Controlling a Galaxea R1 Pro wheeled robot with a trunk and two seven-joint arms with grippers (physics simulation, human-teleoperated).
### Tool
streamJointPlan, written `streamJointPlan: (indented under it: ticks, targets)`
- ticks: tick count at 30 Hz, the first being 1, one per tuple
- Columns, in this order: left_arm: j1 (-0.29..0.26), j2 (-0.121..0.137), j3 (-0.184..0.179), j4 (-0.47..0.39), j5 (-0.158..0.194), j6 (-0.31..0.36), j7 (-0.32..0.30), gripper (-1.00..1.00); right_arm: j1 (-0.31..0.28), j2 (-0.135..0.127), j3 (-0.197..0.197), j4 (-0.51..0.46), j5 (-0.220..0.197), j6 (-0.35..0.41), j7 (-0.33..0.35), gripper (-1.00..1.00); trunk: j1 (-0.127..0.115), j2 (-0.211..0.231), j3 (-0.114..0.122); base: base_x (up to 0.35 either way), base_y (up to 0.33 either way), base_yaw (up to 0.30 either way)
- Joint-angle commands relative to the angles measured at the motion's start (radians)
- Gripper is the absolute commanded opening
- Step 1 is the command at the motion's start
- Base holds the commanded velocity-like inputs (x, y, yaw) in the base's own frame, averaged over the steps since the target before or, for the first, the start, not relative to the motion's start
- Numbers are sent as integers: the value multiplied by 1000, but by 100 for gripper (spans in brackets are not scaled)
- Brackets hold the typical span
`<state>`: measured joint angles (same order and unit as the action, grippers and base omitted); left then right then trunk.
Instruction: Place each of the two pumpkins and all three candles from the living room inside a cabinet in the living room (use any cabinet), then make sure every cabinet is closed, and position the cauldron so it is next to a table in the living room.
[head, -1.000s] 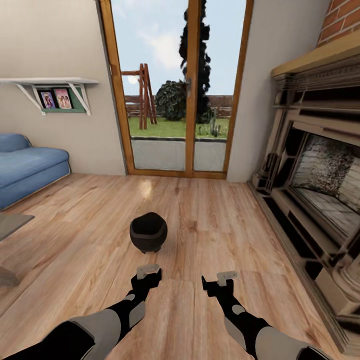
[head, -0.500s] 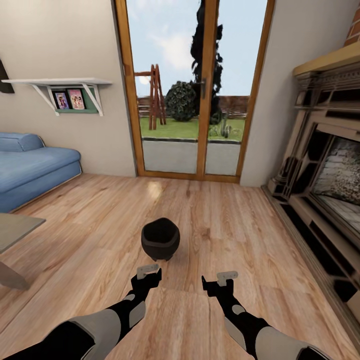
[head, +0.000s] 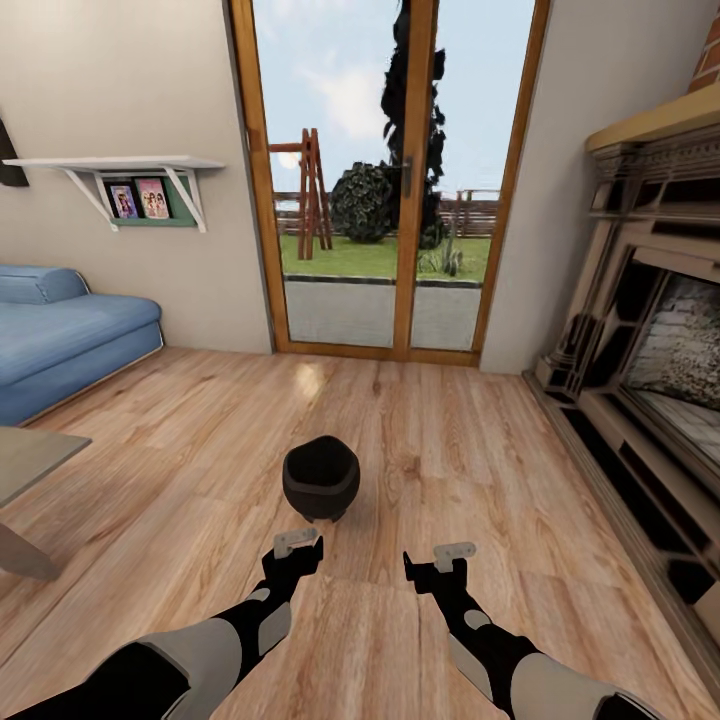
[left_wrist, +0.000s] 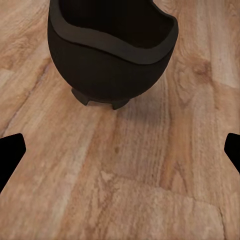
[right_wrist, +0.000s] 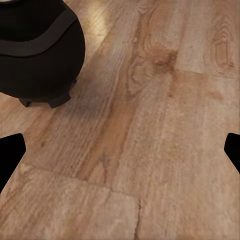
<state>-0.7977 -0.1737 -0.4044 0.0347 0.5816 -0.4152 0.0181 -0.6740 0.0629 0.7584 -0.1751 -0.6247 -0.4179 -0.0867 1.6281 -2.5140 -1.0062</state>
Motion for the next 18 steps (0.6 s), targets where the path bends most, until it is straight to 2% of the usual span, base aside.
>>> streamJointPlan:
  ticks: [1,6,14,18]
  targets:
    - [-1,-1,-8,4,4,-6,2,100,-1,0,9,0,-4,-2,-7,100,0,0,-1,0,0,0]
    - [-1,-1,-7,-4,7,-7,1,100,-1,-1,7,0,-5,0,-7,100,0,0,-1,0,0,0]
    - [-1,10,-7,-11,41,-2,-3,100,-1,-4,3,-5,-4,17,-8,100,0,0,-1,0,0,0]
    - [-1,16,-7,-23,46,23,-4,100,-1,-6,2,-15,-4,89,-7,100,0,0,-1,0,0,0]
